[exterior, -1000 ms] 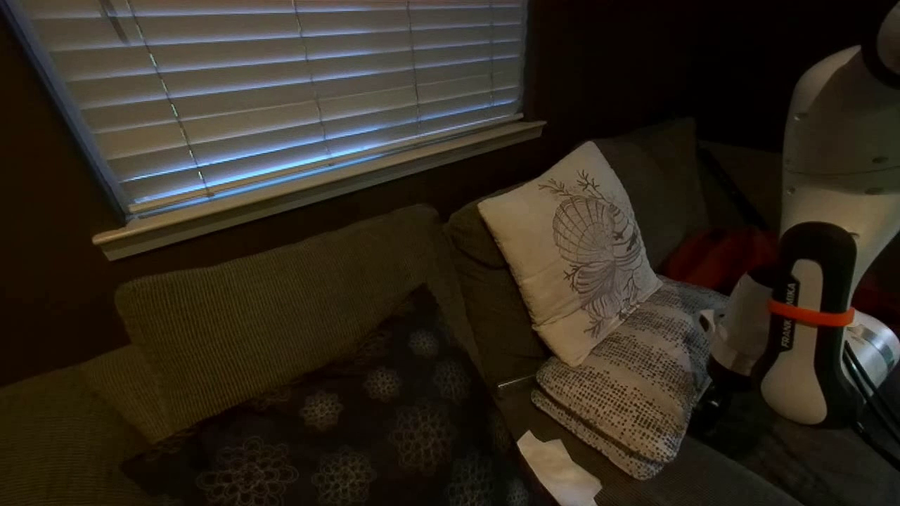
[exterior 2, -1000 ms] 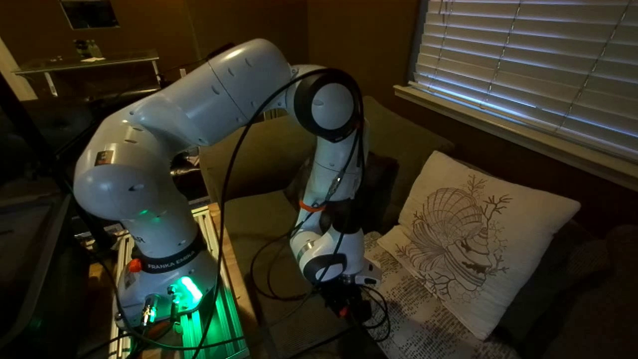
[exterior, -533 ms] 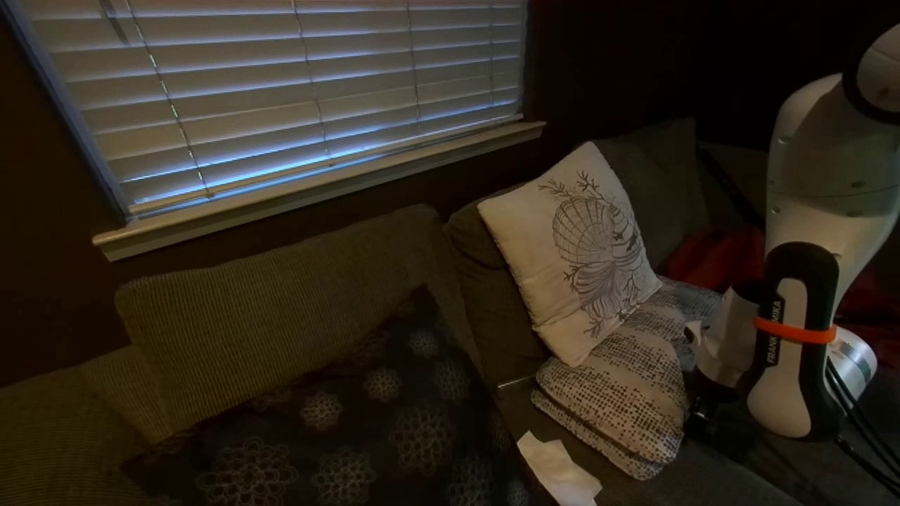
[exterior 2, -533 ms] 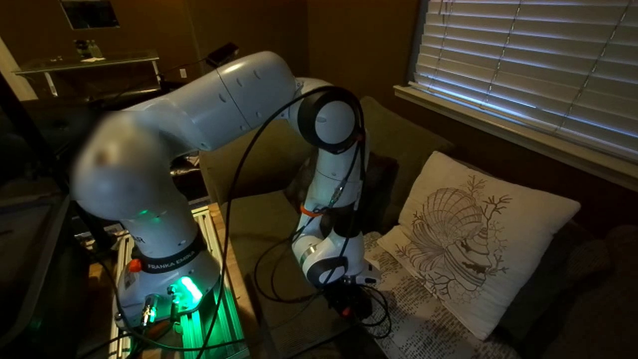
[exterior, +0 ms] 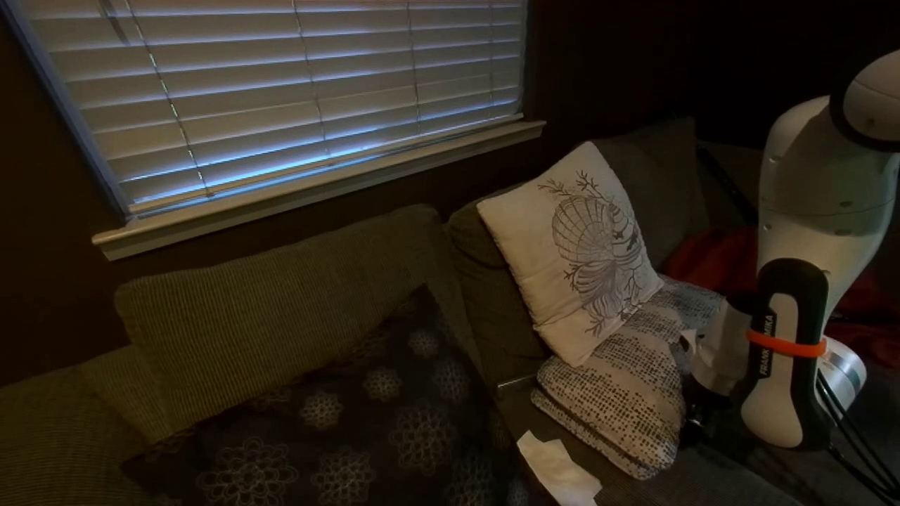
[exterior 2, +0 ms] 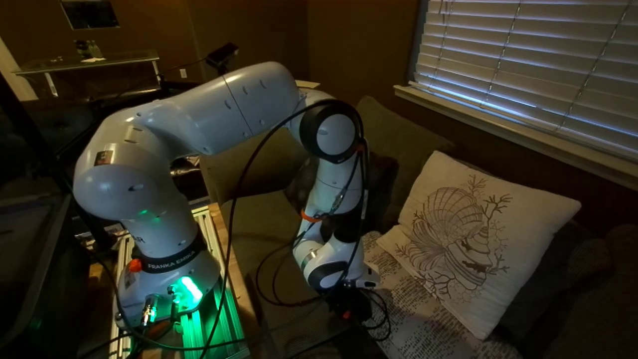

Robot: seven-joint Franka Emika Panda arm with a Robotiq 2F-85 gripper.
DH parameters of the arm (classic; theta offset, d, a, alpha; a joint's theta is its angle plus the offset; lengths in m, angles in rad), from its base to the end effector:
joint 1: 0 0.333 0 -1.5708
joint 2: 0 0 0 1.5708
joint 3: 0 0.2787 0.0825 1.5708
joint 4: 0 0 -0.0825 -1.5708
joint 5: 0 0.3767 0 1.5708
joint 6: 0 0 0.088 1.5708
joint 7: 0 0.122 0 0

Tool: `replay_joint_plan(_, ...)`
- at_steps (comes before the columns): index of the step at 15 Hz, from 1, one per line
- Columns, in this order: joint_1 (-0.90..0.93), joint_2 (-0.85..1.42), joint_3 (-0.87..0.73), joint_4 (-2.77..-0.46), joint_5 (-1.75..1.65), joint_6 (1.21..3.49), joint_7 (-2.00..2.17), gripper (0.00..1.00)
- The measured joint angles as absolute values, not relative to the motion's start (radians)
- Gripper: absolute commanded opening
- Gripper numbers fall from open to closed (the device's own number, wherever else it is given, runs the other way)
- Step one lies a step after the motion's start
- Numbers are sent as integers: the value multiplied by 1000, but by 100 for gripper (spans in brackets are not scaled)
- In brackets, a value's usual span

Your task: Put the black remote control on the white and black pillow.

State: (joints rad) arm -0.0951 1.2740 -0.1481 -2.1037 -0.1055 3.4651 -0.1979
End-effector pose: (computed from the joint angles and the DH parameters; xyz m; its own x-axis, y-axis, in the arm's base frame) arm 0.3704 -0.1094 -0.1593 0.9842 0.1694 0.0522 0.1615 -0.9784 0.1290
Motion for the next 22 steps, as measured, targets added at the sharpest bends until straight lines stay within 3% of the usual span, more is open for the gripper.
replay_joint_plan(1, -95, 1278, -148, -2100, -106, 3466, -198, 83)
replay_joint_plan(2, -95, 1280, -148, -2098, -105, 3468, -198, 74)
replay_joint_plan(8, -95, 1294, -154, -2082, -105, 3468, -198, 32)
replay_joint_plan(22, -107, 1273, -124, -2129, -47, 3502, -55, 31)
